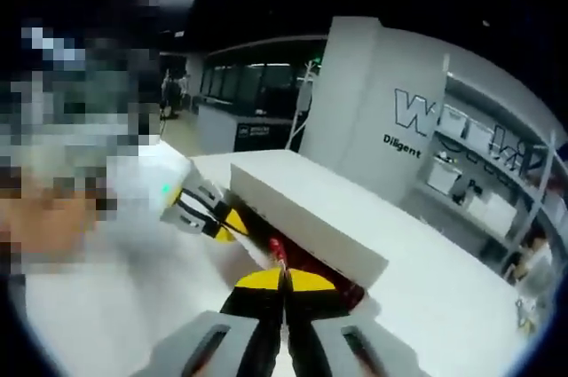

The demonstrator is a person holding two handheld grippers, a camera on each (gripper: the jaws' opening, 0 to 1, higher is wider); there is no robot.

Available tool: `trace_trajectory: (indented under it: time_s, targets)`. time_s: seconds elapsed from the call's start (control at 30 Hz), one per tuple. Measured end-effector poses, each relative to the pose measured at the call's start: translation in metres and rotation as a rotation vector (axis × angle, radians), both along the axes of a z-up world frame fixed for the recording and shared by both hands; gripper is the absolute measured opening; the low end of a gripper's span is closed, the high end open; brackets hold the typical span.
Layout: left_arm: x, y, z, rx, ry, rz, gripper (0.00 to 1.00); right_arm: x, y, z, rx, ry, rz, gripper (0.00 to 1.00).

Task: Tear open the coffee pouch, take out the coffee, and pour the coffee from the pouch into the cup

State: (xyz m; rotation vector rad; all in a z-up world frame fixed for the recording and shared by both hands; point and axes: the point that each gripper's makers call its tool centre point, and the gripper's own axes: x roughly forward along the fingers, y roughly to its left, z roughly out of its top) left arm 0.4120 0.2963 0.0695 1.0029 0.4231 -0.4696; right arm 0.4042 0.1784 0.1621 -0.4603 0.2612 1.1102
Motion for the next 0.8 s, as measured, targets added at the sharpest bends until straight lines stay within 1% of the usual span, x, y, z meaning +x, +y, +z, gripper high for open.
trace_trajectory:
  time_s: [0.07, 0.17, 0.27, 0.33, 0.37, 0.4, 0.47, 0.53, 0.67, 0.7, 0.73, 0.77, 0.8]
  targets:
    - [0.000, 0.000, -0.001, -0.007, 0.006, -0.001, 0.05, -0.001, -0.002, 0.001, -0.001, -0.009, 0.000, 0.01]
    - [0.004, 0.001, 0.002, -0.003, 0.023, -0.006, 0.04, -0.007, -0.007, 0.005, 0.022, -0.014, -0.003, 0.01]
    - [0.007, 0.002, 0.007, 0.005, 0.049, -0.012, 0.04, -0.011, -0.009, 0.011, 0.040, -0.030, -0.005, 0.01]
    - [0.010, 0.004, 0.010, 0.002, 0.080, -0.022, 0.04, -0.013, -0.012, 0.017, 0.057, -0.043, -0.009, 0.01]
    - [0.011, 0.004, 0.011, -0.003, 0.088, -0.025, 0.04, -0.014, -0.014, 0.020, 0.066, -0.053, -0.014, 0.01]
    - [0.014, 0.005, 0.013, -0.015, 0.109, -0.038, 0.04, -0.015, -0.017, 0.026, 0.084, -0.064, -0.020, 0.01]
    - [0.014, 0.005, 0.015, -0.029, 0.128, -0.055, 0.03, -0.016, -0.022, 0.031, 0.099, -0.070, -0.023, 0.01]
    - [0.016, 0.005, 0.016, -0.058, 0.154, -0.082, 0.03, -0.017, -0.026, 0.035, 0.110, -0.075, -0.026, 0.01]
    - [0.021, 0.013, 0.022, -0.073, 0.214, -0.151, 0.03, -0.017, -0.036, 0.046, 0.154, -0.082, -0.034, 0.01]
    - [0.023, 0.015, 0.023, -0.087, 0.228, -0.163, 0.03, -0.017, -0.037, 0.048, 0.166, -0.084, -0.034, 0.01]
    - [0.025, 0.016, 0.023, -0.105, 0.240, -0.168, 0.03, -0.017, -0.038, 0.051, 0.178, -0.082, -0.032, 0.01]
    - [0.031, 0.020, 0.025, -0.110, 0.243, -0.161, 0.03, -0.019, -0.039, 0.052, 0.187, -0.080, -0.029, 0.01]
    - [0.032, 0.021, 0.026, -0.123, 0.260, -0.167, 0.03, -0.020, -0.039, 0.054, 0.196, -0.079, -0.026, 0.01]
